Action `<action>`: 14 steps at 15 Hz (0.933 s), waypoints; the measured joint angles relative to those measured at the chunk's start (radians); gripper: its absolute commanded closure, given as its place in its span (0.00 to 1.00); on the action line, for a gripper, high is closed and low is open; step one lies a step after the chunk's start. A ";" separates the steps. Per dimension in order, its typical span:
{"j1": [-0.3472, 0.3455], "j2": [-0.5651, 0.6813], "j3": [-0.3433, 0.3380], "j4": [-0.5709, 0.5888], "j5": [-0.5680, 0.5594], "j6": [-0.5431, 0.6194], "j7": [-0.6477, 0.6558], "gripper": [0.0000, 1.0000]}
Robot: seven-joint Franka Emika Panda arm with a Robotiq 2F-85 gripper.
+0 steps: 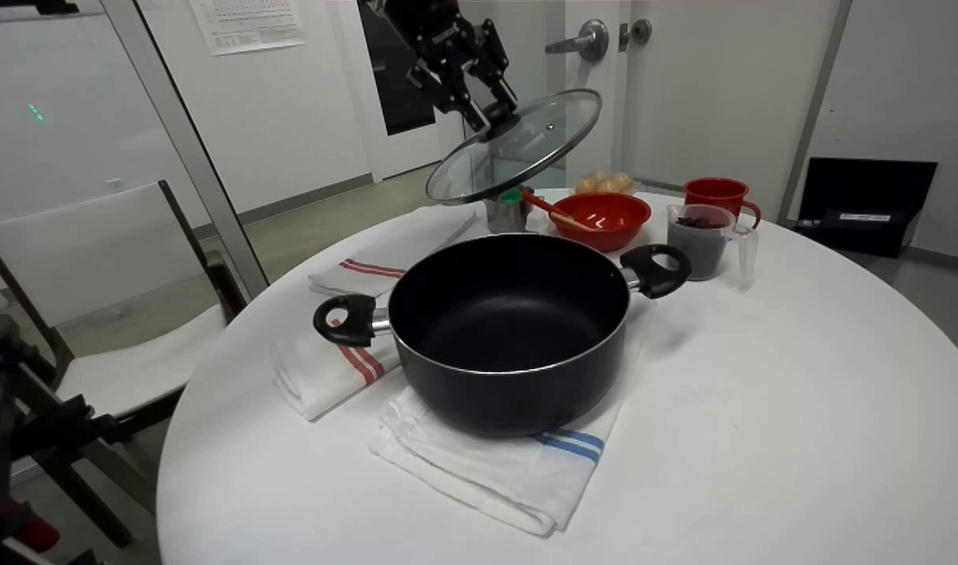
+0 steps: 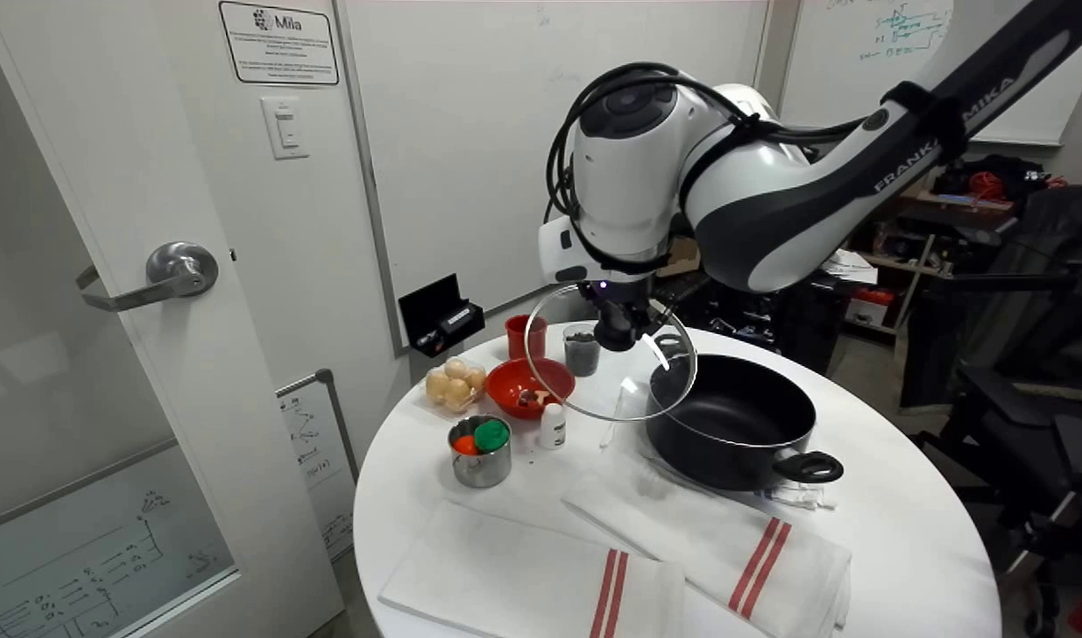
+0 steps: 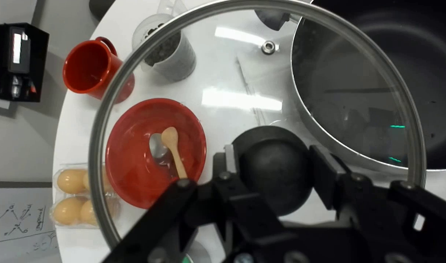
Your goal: Remove the glass lid from the pot and put it on the table
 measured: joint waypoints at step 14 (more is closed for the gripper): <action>-0.010 0.030 0.104 0.002 0.163 0.010 -0.147 0.75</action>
